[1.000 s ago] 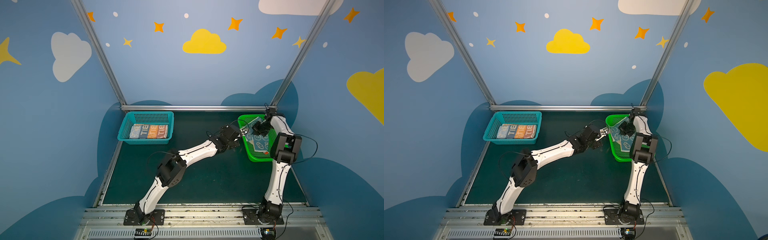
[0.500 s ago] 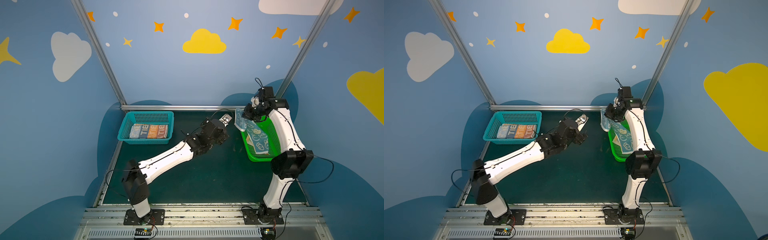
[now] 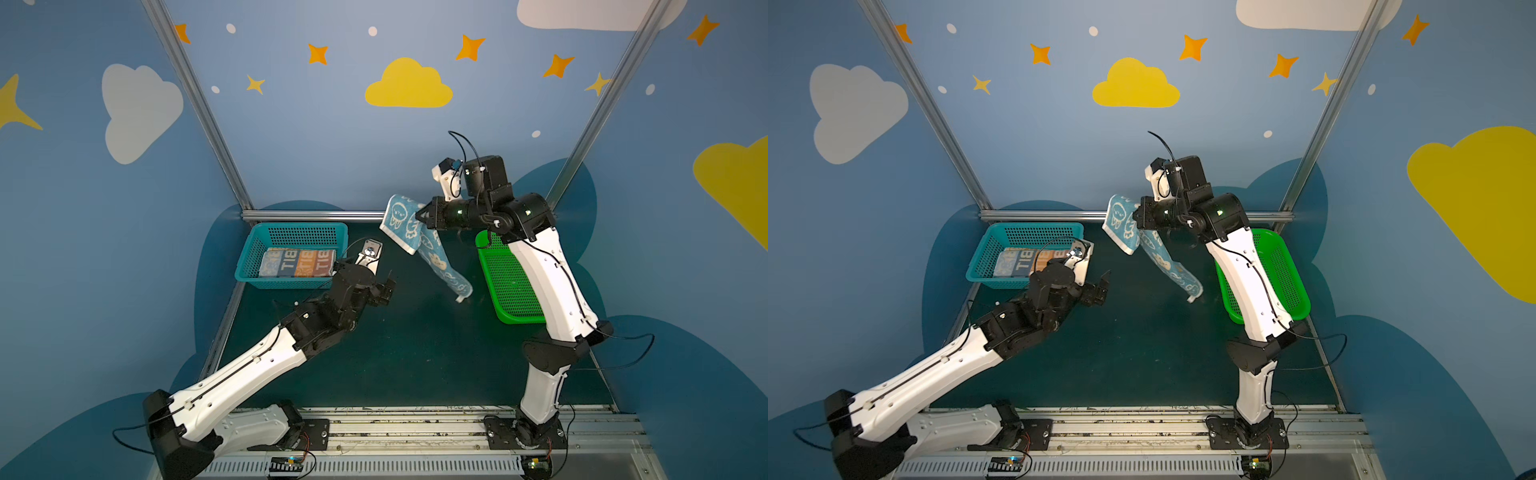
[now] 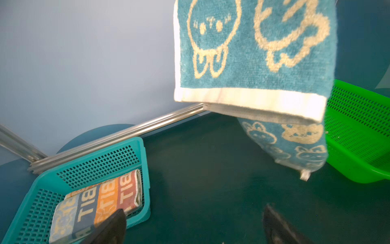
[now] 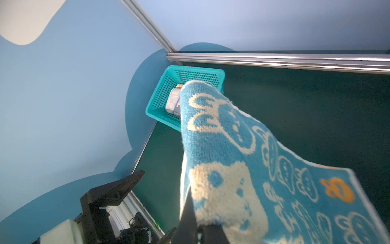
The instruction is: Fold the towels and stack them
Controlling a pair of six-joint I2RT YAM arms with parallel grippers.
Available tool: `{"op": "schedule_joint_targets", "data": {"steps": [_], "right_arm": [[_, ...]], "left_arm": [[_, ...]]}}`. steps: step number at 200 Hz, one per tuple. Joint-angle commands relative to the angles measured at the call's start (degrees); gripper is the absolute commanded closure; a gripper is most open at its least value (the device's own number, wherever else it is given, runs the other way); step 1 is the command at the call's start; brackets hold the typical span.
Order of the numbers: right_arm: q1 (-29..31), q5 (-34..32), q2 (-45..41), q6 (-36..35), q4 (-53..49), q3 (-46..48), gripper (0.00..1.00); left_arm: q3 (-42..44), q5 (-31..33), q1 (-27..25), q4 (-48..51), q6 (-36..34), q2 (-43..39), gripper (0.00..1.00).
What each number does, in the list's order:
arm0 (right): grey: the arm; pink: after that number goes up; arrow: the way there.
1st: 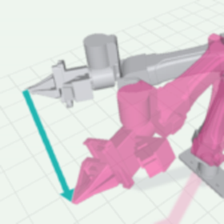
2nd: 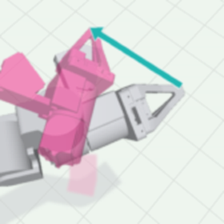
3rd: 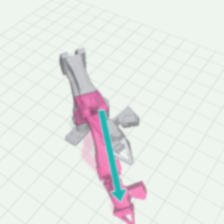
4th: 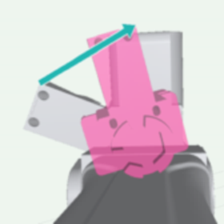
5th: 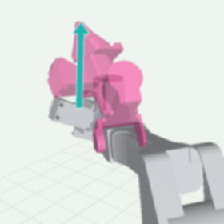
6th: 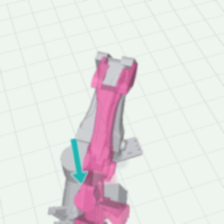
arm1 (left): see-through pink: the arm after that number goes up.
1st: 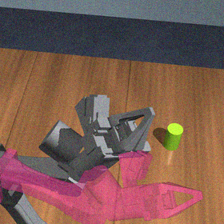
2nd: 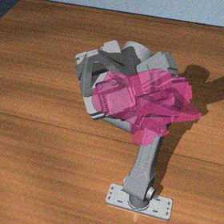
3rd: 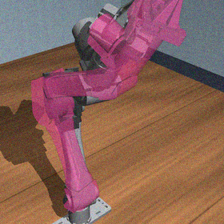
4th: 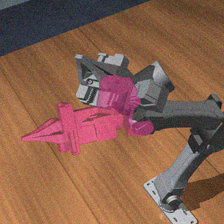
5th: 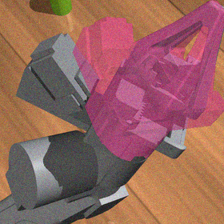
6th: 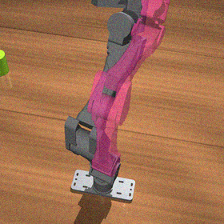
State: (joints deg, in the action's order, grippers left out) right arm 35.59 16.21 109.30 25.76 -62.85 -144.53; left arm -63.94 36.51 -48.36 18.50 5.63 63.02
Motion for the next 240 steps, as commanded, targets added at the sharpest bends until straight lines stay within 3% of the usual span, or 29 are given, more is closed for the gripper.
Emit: {"op": "schedule_joint_targets", "data": {"steps": [1, 25, 53, 60, 68, 83, 95, 122, 141, 166, 199, 240], "right_arm": [[0.96, 3.98, 4.32, 2.09, 1.83, -0.40, 1.00], [0.02, 4.67, 7.63, 1.49, 2.54, 0.77, 1.00], [-5.84, 5.68, 12.02, 1.31, 4.09, 6.31, 1.00], [-7.70, 5.78, 12.89, 1.26, 5.24, 8.63, 0.91], [-9.69, 5.62, 14.10, 1.16, 6.40, 10.83, 0.74], [-12.97, 4.32, 17.25, -0.68, 4.86, 11.39, 0.70], [-14.67, 1.93, 18.83, -2.71, 2.07, 10.08, 0.54], [-16.26, 0.02, 17.67, -5.11, -2.46, 8.97, 0.39], [-14.79, -0.46, 13.95, -6.08, -2.74, 12.81, 0.30], [-10.42, -0.44, 7.95, -4.38, 0.37, 24.38, 0.19], [-1.59, -1.03, 3.83, -0.46, 8.79, 39.99, 0.17], [6.92, -2.63, 9.57, 3.99, 4.10, 37.94, 0.17]], "left_arm": [[3.41, 1.82, 0.35, 1.28, 2.89, -4.22, 0.01], [6.49, 2.25, 1.73, 1.16, 2.43, -6.83, 0.01], [7.23, 0.69, 4.12, 1.72, 1.58, -4.84, 0.00], [7.25, -0.08, 4.67, 1.80, 1.42, -3.70, 0.01], [7.25, -0.59, 4.98, 1.77, 1.23, -2.45, 0.00], [7.68, -1.74, 5.44, 0.86, 1.43, -0.08, 0.00], [8.17, -2.87, 5.86, -0.16, 2.02, 1.65, 0.00], [8.64, -5.47, 6.60, 0.01, 5.28, 3.87, 0.00], [9.51, -7.00, 7.41, 0.91, 8.59, 3.62, 0.00], [11.00, -11.72, 9.88, 2.55, 13.82, 1.70, 0.01], [14.72, -17.14, 12.67, 4.79, 20.51, -3.79, 0.01], [19.59, -24.95, 19.05, 8.40, 29.72, -10.37, 0.01]]}}
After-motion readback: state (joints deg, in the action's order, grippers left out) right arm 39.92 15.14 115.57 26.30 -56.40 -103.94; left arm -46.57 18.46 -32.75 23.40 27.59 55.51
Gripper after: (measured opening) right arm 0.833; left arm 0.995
